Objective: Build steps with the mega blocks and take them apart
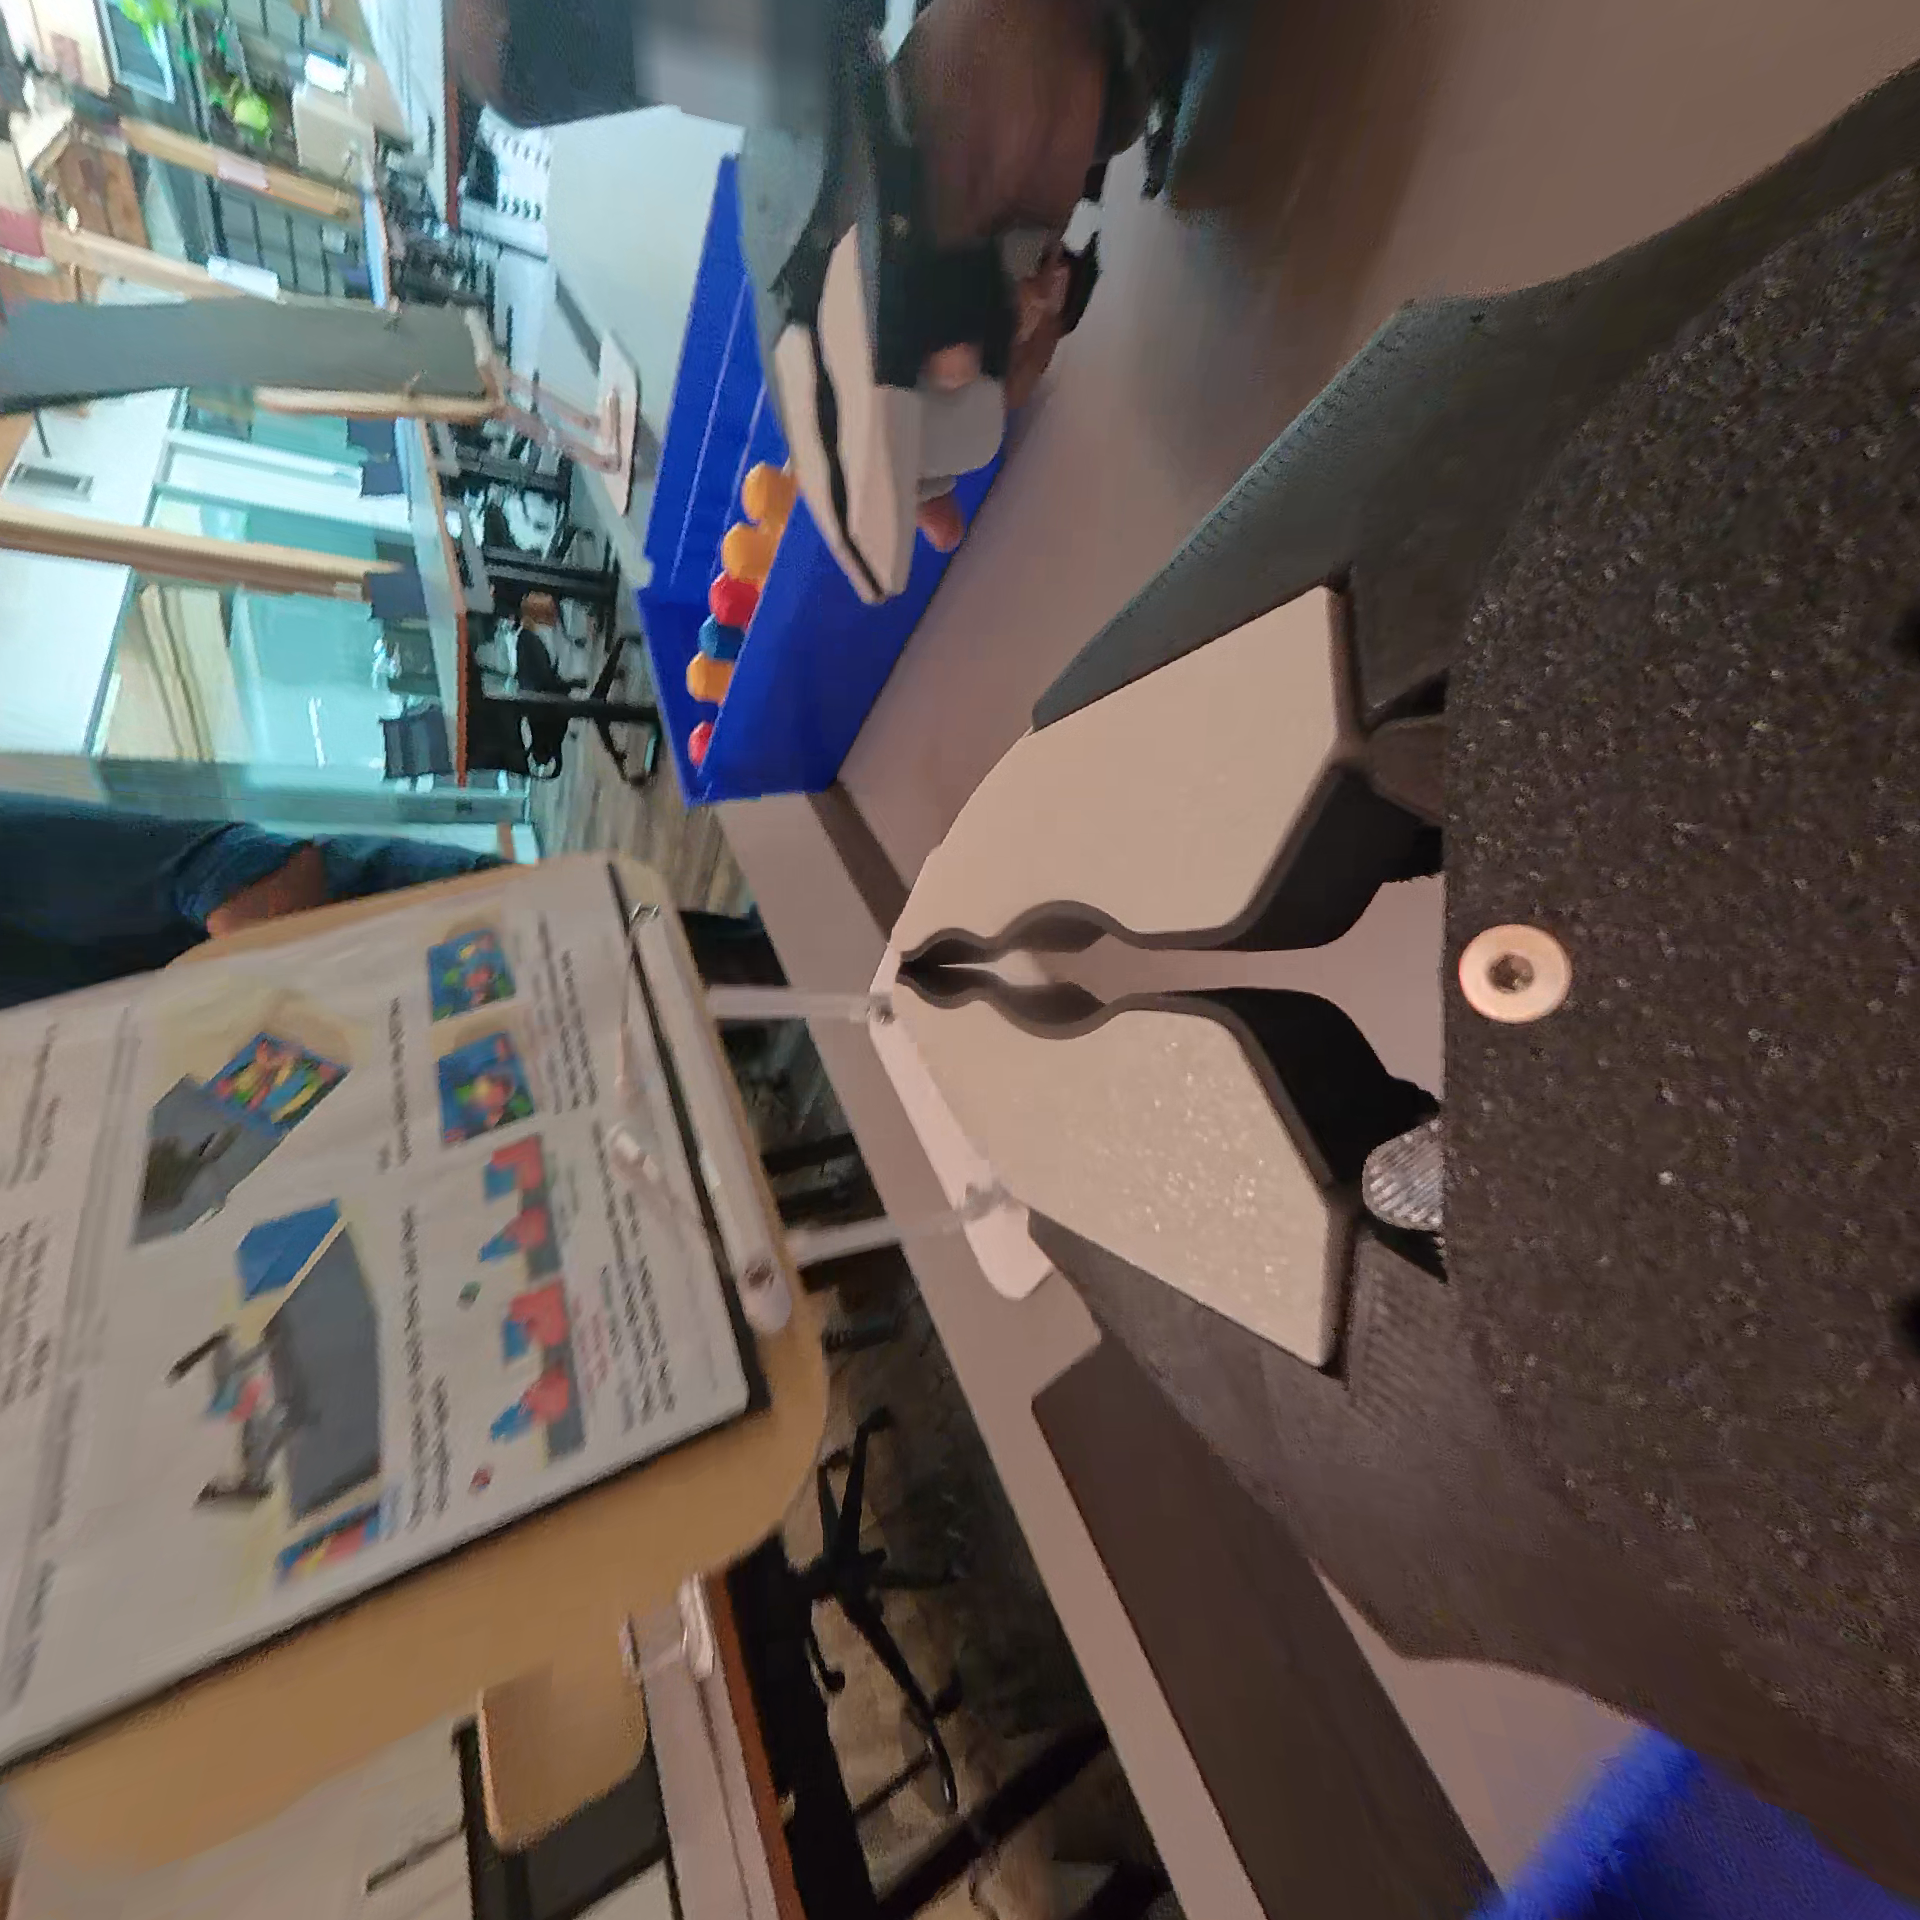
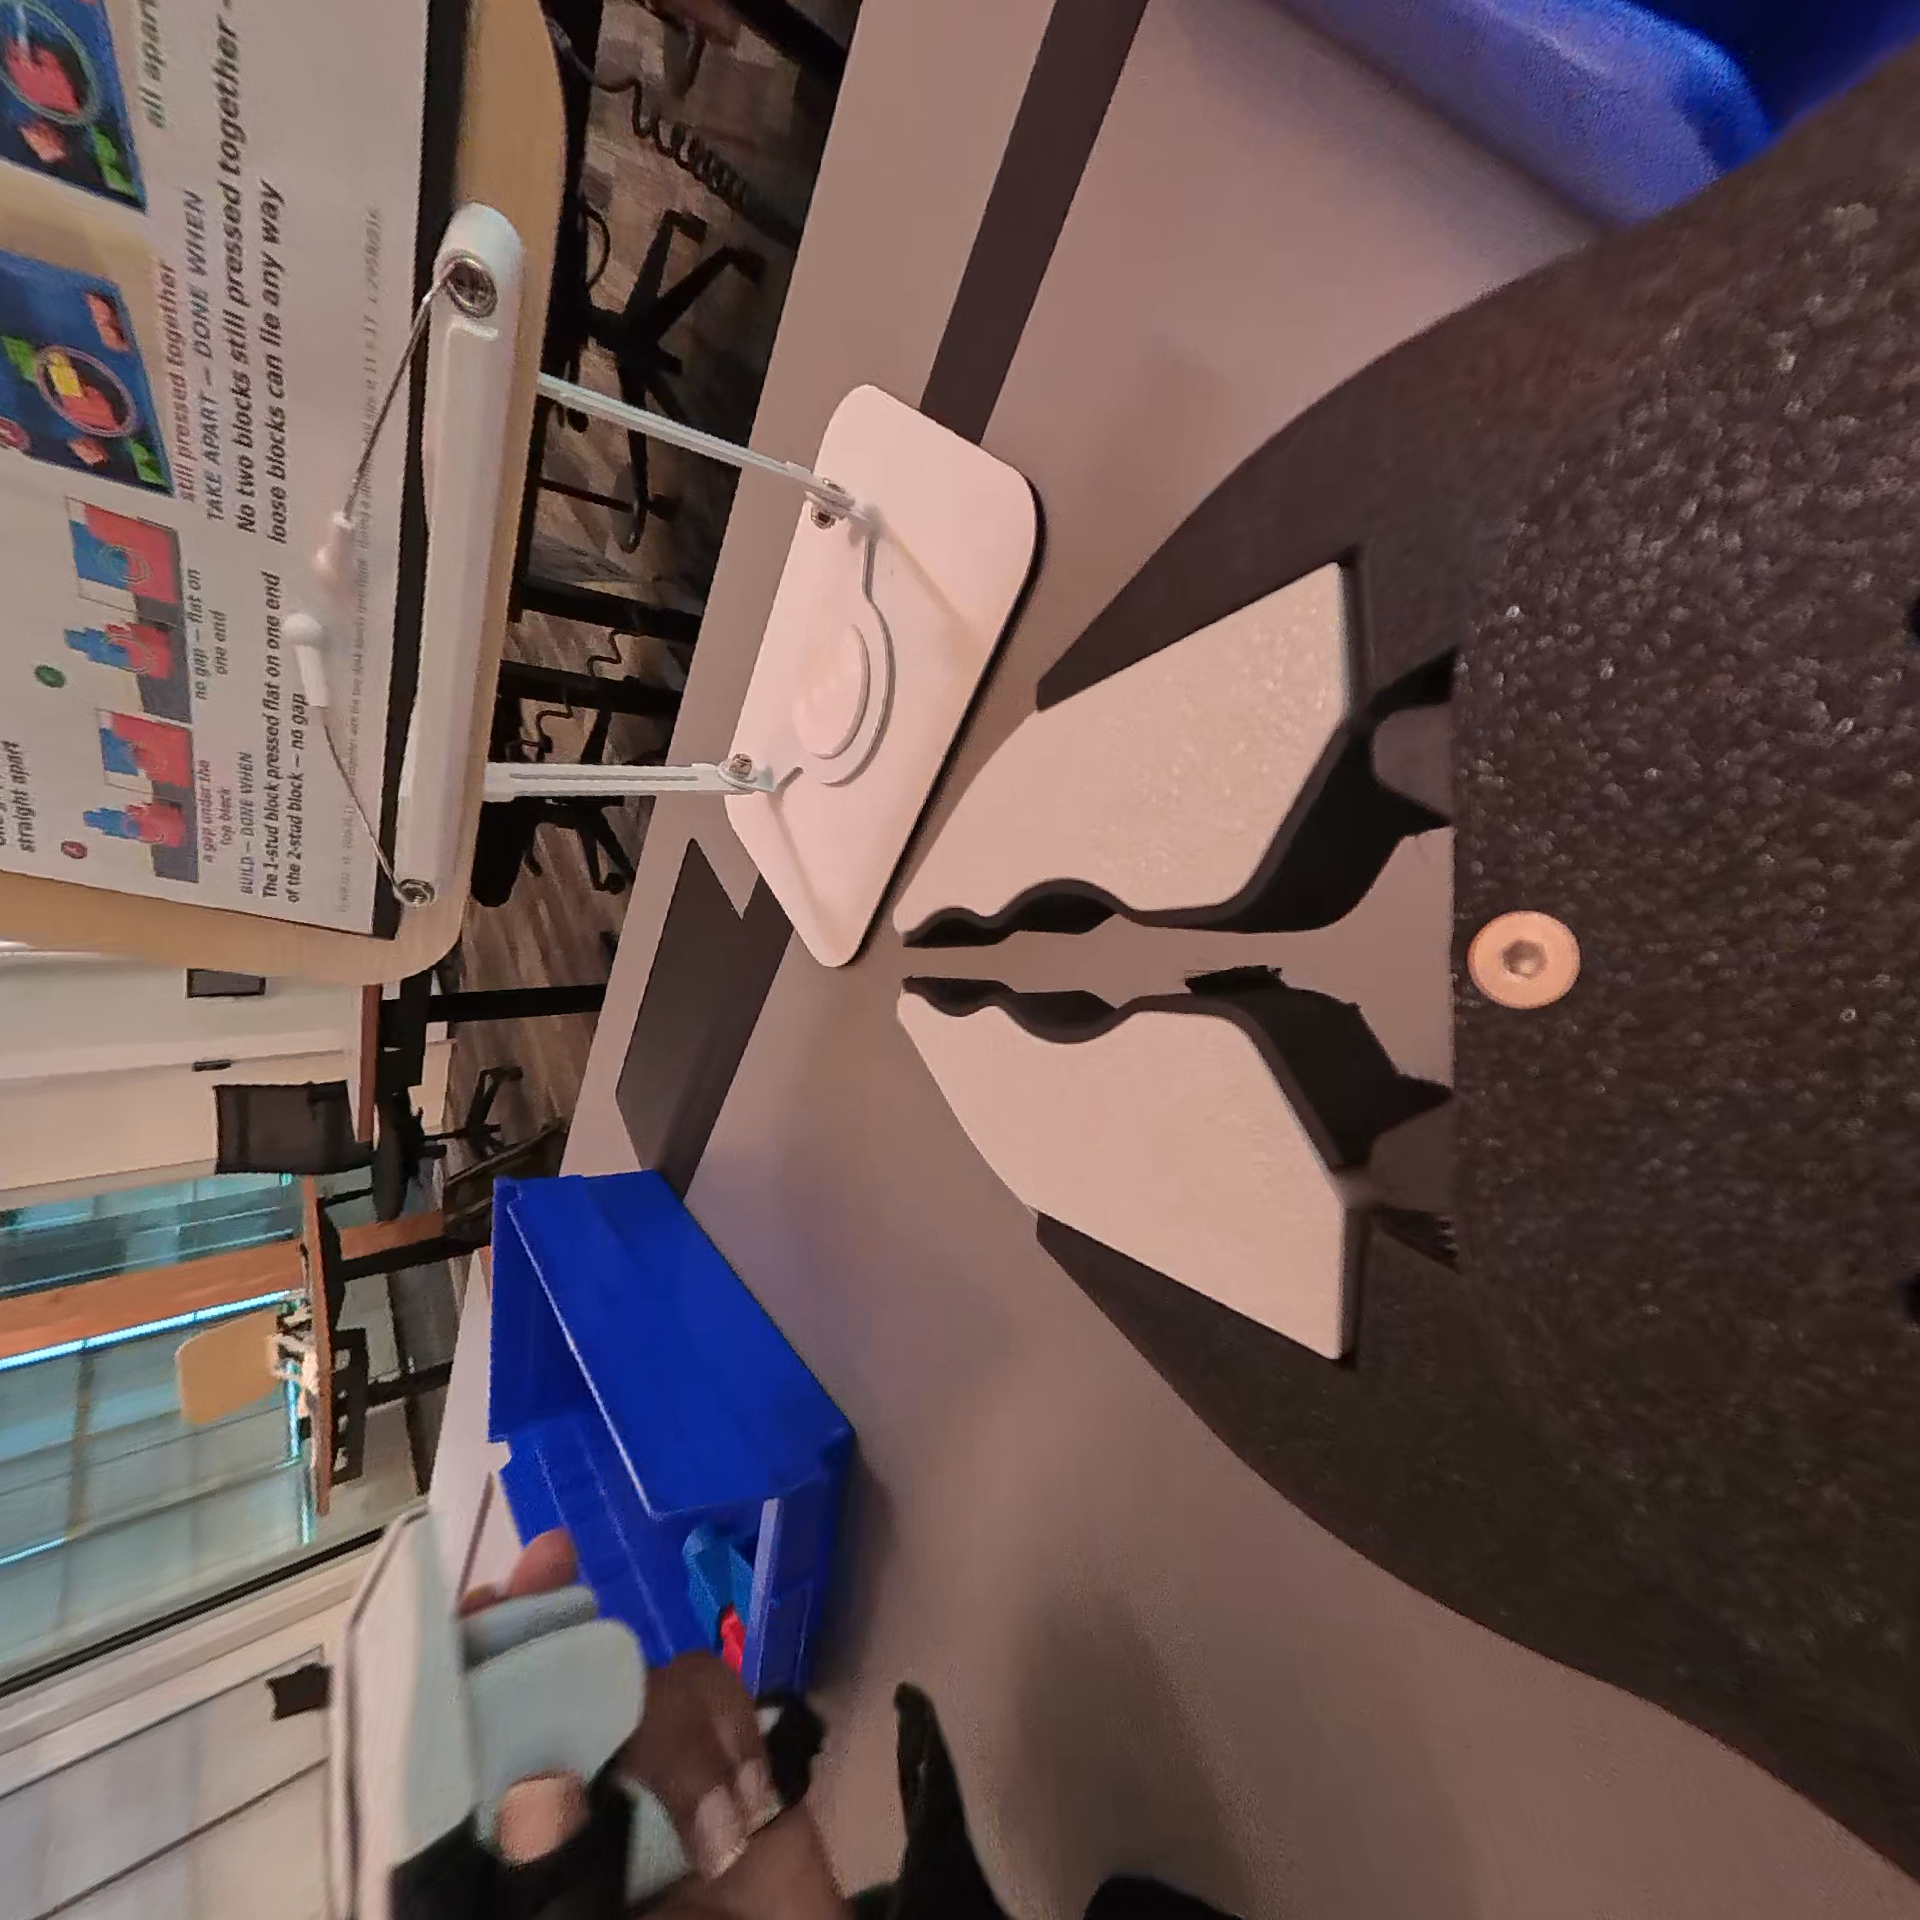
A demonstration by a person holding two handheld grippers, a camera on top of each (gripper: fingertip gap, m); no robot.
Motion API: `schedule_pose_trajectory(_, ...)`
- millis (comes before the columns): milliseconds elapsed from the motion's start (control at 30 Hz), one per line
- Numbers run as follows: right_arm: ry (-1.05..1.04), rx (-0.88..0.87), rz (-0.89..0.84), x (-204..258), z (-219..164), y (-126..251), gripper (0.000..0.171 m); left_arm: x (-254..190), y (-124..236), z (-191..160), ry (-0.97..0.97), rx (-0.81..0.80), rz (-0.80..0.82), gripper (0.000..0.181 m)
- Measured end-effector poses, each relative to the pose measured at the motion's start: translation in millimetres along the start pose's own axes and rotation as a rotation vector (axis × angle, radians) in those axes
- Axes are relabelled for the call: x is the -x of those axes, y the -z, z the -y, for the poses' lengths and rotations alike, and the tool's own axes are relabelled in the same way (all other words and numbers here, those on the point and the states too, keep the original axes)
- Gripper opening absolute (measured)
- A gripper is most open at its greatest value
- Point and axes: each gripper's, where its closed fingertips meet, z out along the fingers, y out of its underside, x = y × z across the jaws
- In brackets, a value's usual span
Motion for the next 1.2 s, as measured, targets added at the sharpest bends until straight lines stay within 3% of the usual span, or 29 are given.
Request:
schedule_pose_trajectory(233,0.000,0.013,0.001,-2.8,-2.9,3.1,0.000,118.5,73.2,37.6,0.083,0.004,0.328,0.003)
schedule_pose_trajectory(367,0.002,0.025,0.018,0.5,-4.7,2.4,0.000,187.6,106.9,6.9,0.132,0.254,0.458,0.025)
schedule_pose_trajectory(467,0.009,0.039,0.036,4.6,-7.6,1.0,0.000,231.0,124.9,-36.2,0.065,0.537,0.506,0.034)
schedule_pose_trajectory(667,0.025,0.065,0.089,13.6,-14.3,-1.2,0.000,269.3,155.0,-123.0,-0.082,1.105,0.354,0.038)
schedule_pose_trajectory(833,0.046,0.061,0.214,33.7,-17.6,-1.8,0.004,294.1,175.3,-159.6,-0.233,1.426,0.262,0.049)
schedule_pose_trajectory(1033,0.077,0.084,0.299,47.8,-24.5,-2.0,0.006,310.0,180.8,-180.9,-0.293,1.629,0.126,0.059)
schedule_pose_trajectory(1200,0.088,0.090,0.367,57.1,-28.5,-0.5,0.006,325.3,182.0,-190.4,-0.323,1.696,0.070,0.063)
